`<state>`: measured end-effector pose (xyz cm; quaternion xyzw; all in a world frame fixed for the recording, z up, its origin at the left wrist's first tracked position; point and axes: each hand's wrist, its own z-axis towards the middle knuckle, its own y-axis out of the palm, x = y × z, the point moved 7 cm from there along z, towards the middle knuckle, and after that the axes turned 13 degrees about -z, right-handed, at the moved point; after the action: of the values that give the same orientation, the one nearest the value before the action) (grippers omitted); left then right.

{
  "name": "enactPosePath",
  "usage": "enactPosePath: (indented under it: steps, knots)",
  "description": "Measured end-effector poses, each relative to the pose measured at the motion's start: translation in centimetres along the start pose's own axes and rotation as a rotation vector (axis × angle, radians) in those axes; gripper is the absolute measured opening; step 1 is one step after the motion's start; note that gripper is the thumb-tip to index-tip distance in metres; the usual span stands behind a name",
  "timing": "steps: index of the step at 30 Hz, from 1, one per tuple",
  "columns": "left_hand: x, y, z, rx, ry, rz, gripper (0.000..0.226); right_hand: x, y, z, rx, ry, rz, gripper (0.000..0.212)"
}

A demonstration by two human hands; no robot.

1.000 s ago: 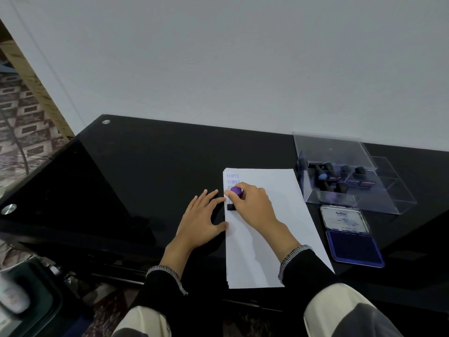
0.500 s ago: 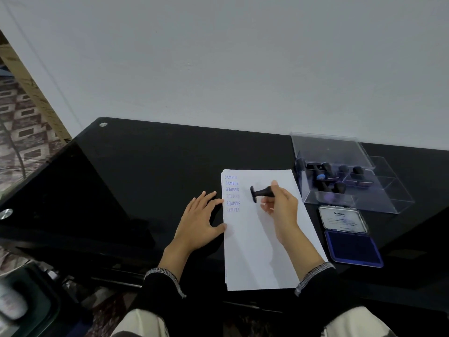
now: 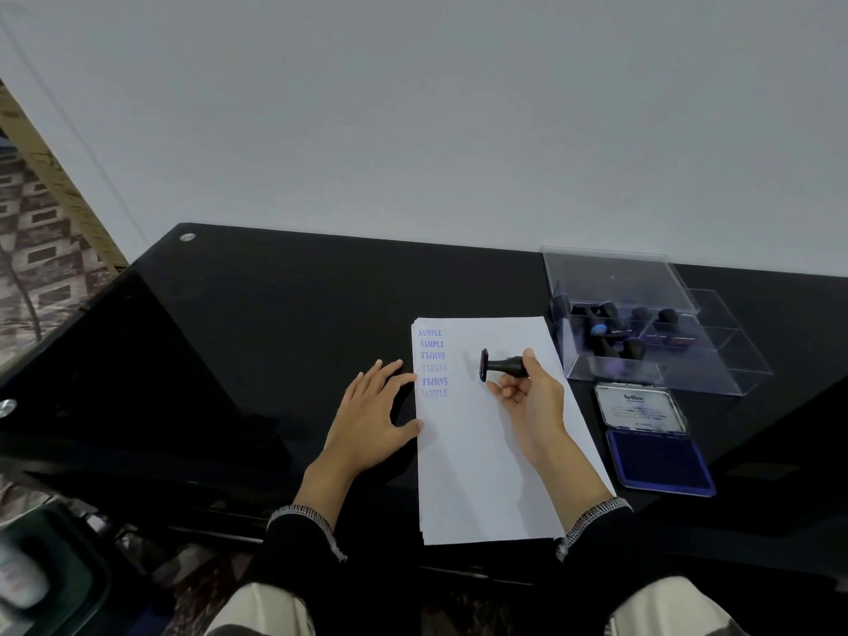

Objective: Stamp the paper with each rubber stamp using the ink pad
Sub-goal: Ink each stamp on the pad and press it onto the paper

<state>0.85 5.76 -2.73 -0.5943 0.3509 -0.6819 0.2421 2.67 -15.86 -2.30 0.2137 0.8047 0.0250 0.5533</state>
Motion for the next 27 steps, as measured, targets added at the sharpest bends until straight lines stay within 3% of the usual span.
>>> enactPosePath:
  steps: [5,9,16,22,27]
  knots:
    - [0.2,-0.1,0.0,-0.054,-0.048,-0.062,0.077,-0.6,-0.1,-0.6,-0.042,-0.004,0.009,0.025]
    - [1.8,-0.1,0.1,-0.038,-0.143,-0.178,0.067,-2.6,-1.8,-1.6,-0.022,-0.048,0.07,0.02]
    - [11.5,5.1,0.5,0.007,0.048,-0.461,0.035,-7.3,-8.8,-3.3,0.108,-0.197,-0.009,0.017]
    - [17.6,10.8,1.0,-0.124,0.187,-0.426,0.031,-10.1,-17.5,-5.0,0.251,-0.34,-0.296,0.017]
    - [18.6,13.3,0.9,-0.174,0.208,-0.244,0.053,-10.3,-21.6,-6.1,0.28,-0.394,-0.68,0.012]
